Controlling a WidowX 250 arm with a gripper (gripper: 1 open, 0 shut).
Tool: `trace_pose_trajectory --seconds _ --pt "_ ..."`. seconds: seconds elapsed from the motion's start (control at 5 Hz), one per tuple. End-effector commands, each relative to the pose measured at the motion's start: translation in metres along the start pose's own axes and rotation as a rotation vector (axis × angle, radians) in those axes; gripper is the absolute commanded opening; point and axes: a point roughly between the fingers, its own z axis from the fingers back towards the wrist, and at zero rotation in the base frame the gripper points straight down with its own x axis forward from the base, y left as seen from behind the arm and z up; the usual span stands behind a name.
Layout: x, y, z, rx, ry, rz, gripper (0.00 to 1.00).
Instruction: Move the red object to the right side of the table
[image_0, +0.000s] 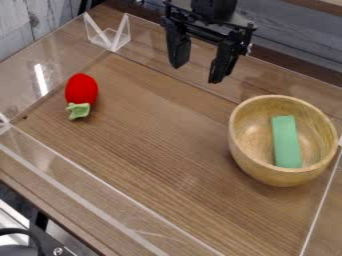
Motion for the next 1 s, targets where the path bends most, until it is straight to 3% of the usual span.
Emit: trace_pose_trajectory --seconds 0.0,0.2,0.6,0.8 --pt "-0.009 0.002 -0.007 0.002 0.026 -0.009 1.00" --pt "-0.012 0.036 -0.008 0.012 0.010 0.037 1.00" --pt "-0.023 0.127 -0.006 0.037 -0.049 0.150 1.00" --pt "-0.022 0.160 -0.015 0.053 -0.067 0.253 1.00"
